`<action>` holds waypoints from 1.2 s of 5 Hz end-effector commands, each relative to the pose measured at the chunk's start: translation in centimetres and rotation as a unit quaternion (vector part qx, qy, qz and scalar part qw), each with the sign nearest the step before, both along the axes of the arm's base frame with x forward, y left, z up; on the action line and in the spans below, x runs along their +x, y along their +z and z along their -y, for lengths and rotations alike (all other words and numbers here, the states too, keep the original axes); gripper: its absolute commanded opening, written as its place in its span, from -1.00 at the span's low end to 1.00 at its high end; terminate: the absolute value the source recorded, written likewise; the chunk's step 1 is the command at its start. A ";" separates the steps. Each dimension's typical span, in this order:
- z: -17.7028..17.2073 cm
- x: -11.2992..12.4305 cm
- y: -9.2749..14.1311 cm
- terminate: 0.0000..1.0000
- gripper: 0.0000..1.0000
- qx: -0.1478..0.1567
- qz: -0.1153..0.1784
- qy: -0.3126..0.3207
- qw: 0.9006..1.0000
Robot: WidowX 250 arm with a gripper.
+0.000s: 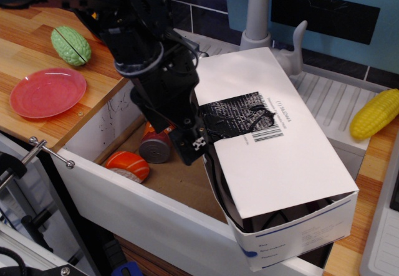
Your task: Open white1fbox flap
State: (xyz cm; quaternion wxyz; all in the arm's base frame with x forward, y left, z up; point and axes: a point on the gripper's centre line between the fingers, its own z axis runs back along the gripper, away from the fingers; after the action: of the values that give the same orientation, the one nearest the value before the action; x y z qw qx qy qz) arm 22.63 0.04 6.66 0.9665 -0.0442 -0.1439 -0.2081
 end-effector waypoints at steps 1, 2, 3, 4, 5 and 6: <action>0.4 1.0 1.1 -1.00 1.00 -0.018 0.070 -0.031 0.997; 1.2 1.6 2.3 -1.00 1.00 -0.019 0.074 -0.041 0.996; 1.7 2.2 4.2 -1.00 1.00 -0.011 0.070 -0.057 0.996; 2.4 2.8 6.2 -1.00 1.00 0.005 0.067 -0.060 0.996; 3.3 2.6 7.6 -1.00 1.00 0.016 0.061 -0.058 0.996; 4.7 3.6 9.0 -1.00 1.00 0.028 0.055 -0.060 0.996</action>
State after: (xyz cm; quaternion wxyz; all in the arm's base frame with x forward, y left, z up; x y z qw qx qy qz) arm 26.16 -4.96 14.76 0.9464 -0.0156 -0.1732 -0.2721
